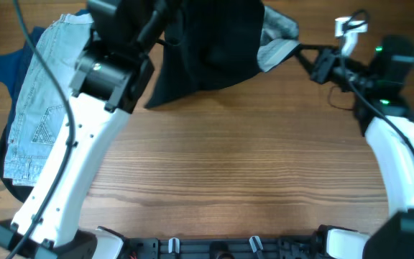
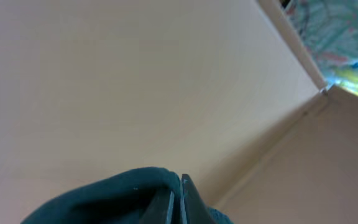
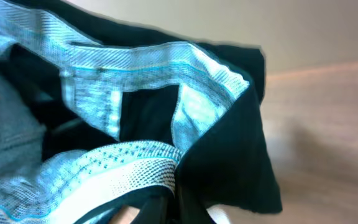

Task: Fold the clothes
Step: 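Pull the black shorts rightward and up, stretching them between grippers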

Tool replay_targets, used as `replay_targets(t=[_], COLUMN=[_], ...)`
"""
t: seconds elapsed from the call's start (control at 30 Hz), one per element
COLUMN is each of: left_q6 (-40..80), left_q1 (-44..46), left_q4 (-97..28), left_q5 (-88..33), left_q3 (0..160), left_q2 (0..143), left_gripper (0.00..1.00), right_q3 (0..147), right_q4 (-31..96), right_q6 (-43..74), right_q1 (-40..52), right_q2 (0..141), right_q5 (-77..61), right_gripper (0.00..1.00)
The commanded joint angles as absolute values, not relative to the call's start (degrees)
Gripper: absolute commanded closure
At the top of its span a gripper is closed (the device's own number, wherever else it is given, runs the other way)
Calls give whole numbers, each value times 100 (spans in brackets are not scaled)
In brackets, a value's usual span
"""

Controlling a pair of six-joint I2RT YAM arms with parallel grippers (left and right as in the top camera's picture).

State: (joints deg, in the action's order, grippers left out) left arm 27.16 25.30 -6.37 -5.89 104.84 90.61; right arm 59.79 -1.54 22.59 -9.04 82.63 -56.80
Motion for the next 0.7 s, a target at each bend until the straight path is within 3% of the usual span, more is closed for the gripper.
replay_targets(t=[0.0, 0.13, 0.37, 0.53, 0.67], left_q6=[2731, 2749, 2720, 2355, 2272], left_q1=[2338, 2088, 1780, 1772, 1774], left_q4=[-587, -1035, -2880, -4040, -4292], left_q5=[-635, -548, 36, 484, 482], left_q3=[10600, 10600, 10600, 10600, 10600], left_q2=[8556, 8230, 7826, 7675, 7710], left_gripper=[96, 96, 96, 96, 96], right_q3=[6875, 8342, 10571, 11002, 11002], right_q4=[982, 3315, 5529, 6320, 6514], right_q6=[1514, 799, 574, 436, 292], right_q1=[-1264, -1424, -1428, -1428, -1426], right_q2=[7765, 7697, 7699, 7725, 8034], right_q5=[-5347, -3708, -2329, -1815, -1848], right_gripper=[96, 96, 96, 96, 96])
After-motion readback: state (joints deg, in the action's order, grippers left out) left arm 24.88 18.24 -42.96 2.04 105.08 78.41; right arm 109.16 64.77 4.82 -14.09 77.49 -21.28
